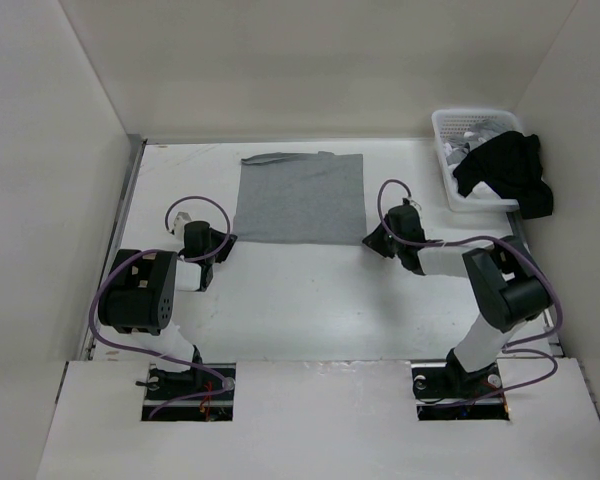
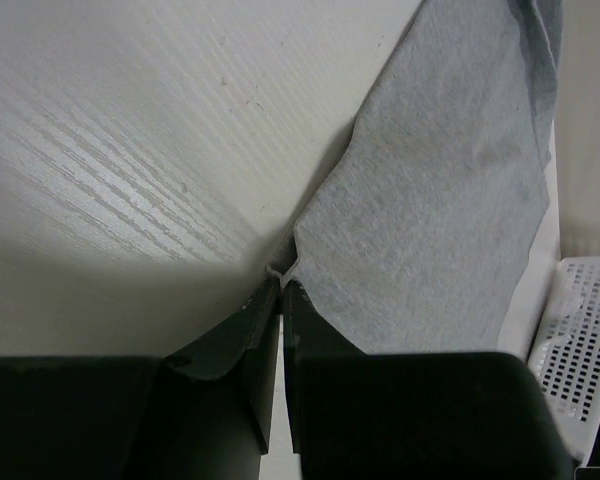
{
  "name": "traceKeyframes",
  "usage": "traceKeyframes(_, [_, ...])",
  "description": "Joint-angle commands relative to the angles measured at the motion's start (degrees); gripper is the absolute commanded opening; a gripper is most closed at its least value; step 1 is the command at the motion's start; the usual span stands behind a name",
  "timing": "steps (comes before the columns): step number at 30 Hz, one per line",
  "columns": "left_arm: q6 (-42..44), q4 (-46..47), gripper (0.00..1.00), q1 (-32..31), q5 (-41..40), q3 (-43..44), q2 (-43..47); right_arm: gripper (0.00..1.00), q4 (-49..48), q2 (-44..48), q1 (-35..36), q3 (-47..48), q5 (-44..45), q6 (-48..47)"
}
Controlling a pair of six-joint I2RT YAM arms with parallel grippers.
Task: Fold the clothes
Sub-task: Fold the tank top
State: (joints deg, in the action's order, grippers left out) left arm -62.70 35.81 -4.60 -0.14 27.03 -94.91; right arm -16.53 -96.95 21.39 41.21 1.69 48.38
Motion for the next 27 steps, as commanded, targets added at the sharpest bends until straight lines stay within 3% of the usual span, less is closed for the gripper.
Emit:
traceKeyframes(1, [0.1, 0.7, 0.04, -0.5, -0.4, -0.6, 1.5, 0.16, -1.5, -1.7, -0.5, 1.8, -0.1, 0.2])
traceKeyframes(6, [0.1, 1.1, 0.01, -0.3, -0.1, -0.7, 3.1, 0.04, -5.1, -0.6, -1.5, 1.9, -4.6, 0.5])
traceKeyframes(10, [0.5, -1.6, 0.00, -0.8, 1.4, -2.2, 14.5, 0.01, -3.0, 12.9, -0.5, -2.4, -1.3, -2.8])
traceKeyframes(13, [0.6, -11.9, 0.00, -1.7, 3.1, -2.7, 32.0, 0.01, 8.3, 30.4, 3.8, -4.3, 3.6, -6.8])
traceKeyframes(18, [7.0, -42.4, 0.00, -1.4, 0.3, 6.8, 63.7, 0.02, 31.8, 55.9, 14.3, 0.5, 15.1, -11.3])
traceKeyframes(22, [9.7, -56.5, 0.00, -2.2, 1.3, 17.2, 71.2, 0.02, 44.9, 65.1, 25.2, 8.1, 25.1, -10.9])
traceKeyframes(27, [8.6, -59.8, 0.00, -4.6, 1.5, 18.9, 70.2, 0.03, 48.1, 64.2, 34.8, 12.8, 31.2, -10.4])
